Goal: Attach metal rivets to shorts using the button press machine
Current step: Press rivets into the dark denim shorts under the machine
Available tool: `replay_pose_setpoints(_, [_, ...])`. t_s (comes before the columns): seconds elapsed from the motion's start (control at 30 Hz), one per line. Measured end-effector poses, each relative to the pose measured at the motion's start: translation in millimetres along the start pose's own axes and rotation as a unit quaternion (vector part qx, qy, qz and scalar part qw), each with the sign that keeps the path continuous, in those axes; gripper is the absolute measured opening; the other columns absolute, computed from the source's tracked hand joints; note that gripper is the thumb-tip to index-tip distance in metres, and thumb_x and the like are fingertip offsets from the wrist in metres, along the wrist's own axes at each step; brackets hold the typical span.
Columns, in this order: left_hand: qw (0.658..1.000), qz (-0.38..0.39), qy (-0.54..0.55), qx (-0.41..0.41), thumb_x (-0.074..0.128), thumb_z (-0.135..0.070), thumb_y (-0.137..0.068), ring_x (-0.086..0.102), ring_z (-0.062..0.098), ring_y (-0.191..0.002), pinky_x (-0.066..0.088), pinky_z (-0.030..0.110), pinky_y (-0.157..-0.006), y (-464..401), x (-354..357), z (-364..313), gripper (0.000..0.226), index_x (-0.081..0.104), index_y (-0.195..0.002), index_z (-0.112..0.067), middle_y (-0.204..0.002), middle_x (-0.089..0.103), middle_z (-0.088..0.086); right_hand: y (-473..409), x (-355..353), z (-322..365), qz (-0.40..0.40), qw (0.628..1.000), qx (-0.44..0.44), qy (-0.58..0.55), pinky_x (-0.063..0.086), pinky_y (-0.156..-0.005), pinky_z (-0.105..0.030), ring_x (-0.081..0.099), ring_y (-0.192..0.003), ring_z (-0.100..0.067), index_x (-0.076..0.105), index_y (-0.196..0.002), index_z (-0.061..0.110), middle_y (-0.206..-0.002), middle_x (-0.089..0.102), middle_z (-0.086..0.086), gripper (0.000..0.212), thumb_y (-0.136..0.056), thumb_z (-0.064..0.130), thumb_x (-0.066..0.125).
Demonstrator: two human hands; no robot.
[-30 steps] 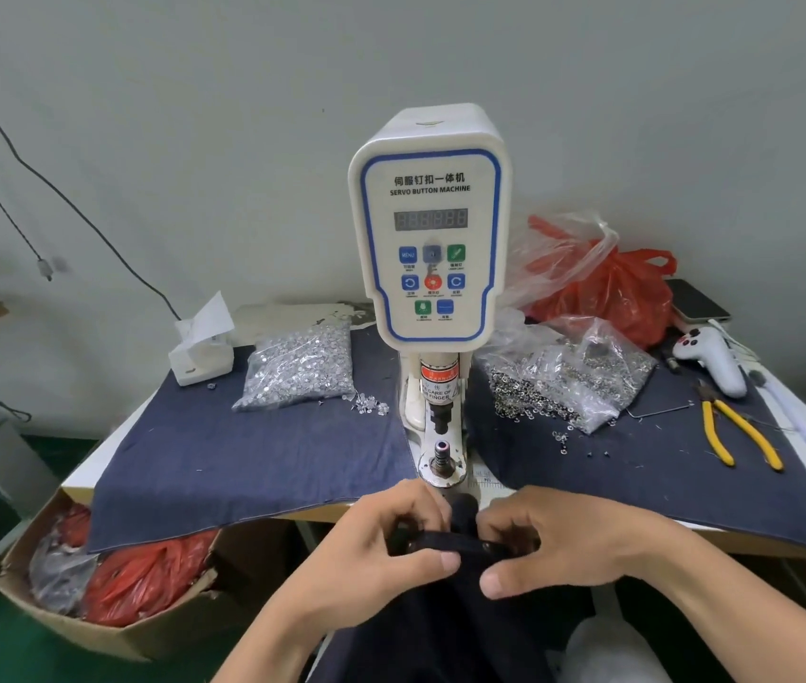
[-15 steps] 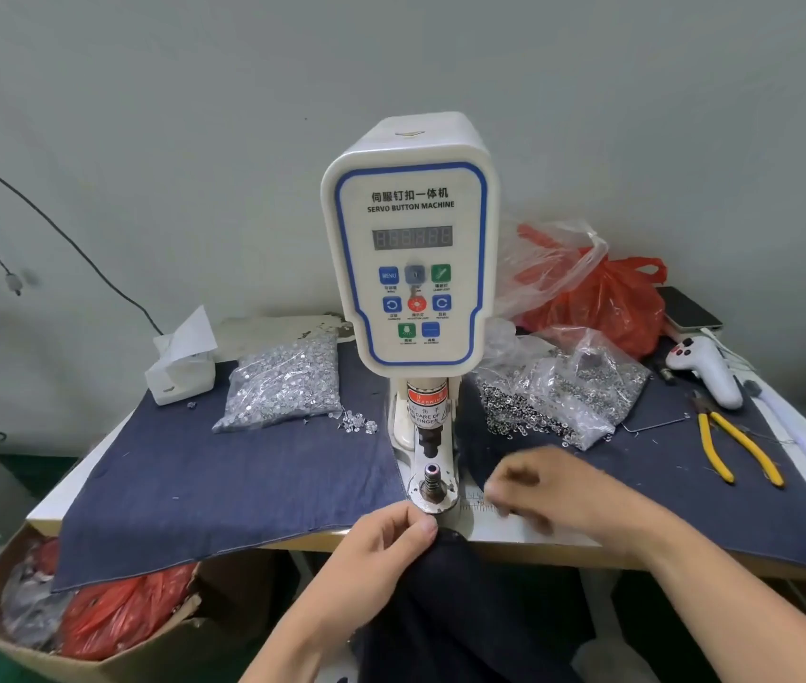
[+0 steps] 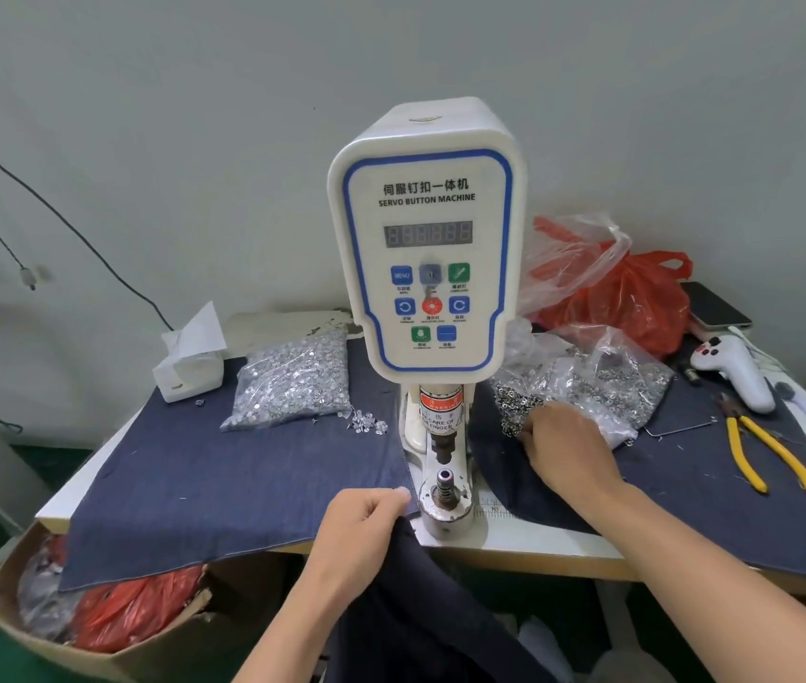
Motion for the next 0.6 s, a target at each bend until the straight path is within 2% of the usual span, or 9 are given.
replay_pose_setpoints(0.1, [0.999,-0.009,-0.023,-0.033,0.054,-0.029,-0.104,0.02,0.009,-0.059,0.016,0.031,-0.058,-6,1,3,0.053,0.023,-0.061,-0.022,-0.061,0.021,-0.008,-1,-1,0,0.012,1.0,0.008,-0.008,0.053,-0.077,-0.042,0.065,-0.088,-0.035,0.066,-0.081,0.011,-0.09,0.066,-0.01,0.023,-0.099,0.02,0.055])
replay_pose_setpoints(0.2, [0.998,-0.019,-0.04,-0.045,0.053,-0.028,-0.103,0.019,0.01,-0.058,0.015,0.033,-0.057,-10,4,1,0.054,0.021,-0.059,-0.024,-0.059,0.02,-0.008,-2,-9,-8,0.016,0.996,0.055,-0.075,0.049,-0.072,-0.038,0.065,-0.082,-0.034,0.066,-0.072,0.013,-0.079,0.07,-0.008,0.032,-0.1,0.025,0.059])
replay_pose_setpoints(0.27, [0.997,-0.021,-0.051,-0.047,0.053,-0.027,-0.102,0.02,0.011,-0.057,0.016,0.033,-0.057,-11,5,1,0.055,0.021,-0.057,-0.024,-0.058,0.02,-0.007,-1,-12,-13,0.026,0.989,0.078,-0.125,0.052,-0.071,-0.038,0.066,-0.078,-0.031,0.07,-0.071,0.013,-0.073,0.071,-0.006,0.03,-0.098,0.023,0.063])
replay_pose_setpoints(0.33, [0.997,-0.022,-0.055,-0.049,0.053,-0.027,-0.102,0.02,0.011,-0.057,0.016,0.033,-0.058,-11,4,3,0.056,0.022,-0.056,-0.024,-0.058,0.02,-0.008,1,-10,-15,0.051,0.971,0.101,-0.212,0.058,-0.075,-0.039,0.071,-0.074,-0.026,0.074,-0.075,0.016,-0.068,0.073,-0.004,0.022,-0.096,0.017,0.065])
replay_pose_setpoints(0.43, [0.997,-0.022,-0.061,-0.05,0.053,-0.029,-0.103,0.022,0.011,-0.056,0.019,0.032,-0.057,-11,4,4,0.056,0.023,-0.055,-0.023,-0.057,0.021,-0.008,9,-2,-14,0.087,0.914,0.145,-0.37,0.062,-0.072,-0.035,0.073,-0.062,-0.018,0.072,-0.085,0.013,-0.069,0.073,-0.005,0.015,-0.096,0.005,0.066])
replay_pose_setpoints(0.53, [0.996,-0.024,-0.075,-0.037,0.054,-0.027,-0.102,0.024,0.011,-0.054,0.021,0.025,-0.051,-10,5,2,0.059,0.024,-0.051,-0.024,-0.055,0.022,-0.007,16,-3,-8,0.099,0.898,0.141,-0.405,0.058,-0.061,-0.023,0.07,-0.055,-0.011,0.069,-0.084,0.012,-0.068,0.071,-0.005,0.016,-0.098,0.004,0.066])
replay_pose_setpoints(0.6, [0.996,-0.026,-0.08,-0.032,0.054,-0.026,-0.101,0.024,0.011,-0.053,0.024,0.024,-0.05,-10,6,2,0.061,0.025,-0.048,-0.025,-0.054,0.022,-0.007,22,-5,-3,0.114,0.889,0.142,-0.42,0.057,-0.058,-0.021,0.071,-0.055,-0.011,0.069,-0.086,0.011,-0.068,0.072,-0.005,0.012,-0.098,0.007,0.067])
Point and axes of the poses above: each hand's wrist, its own y-axis away from the middle knuckle, its own x-axis out of the palm, z = x × y, the point moved 8 cm from there along -y, towards the middle knuckle
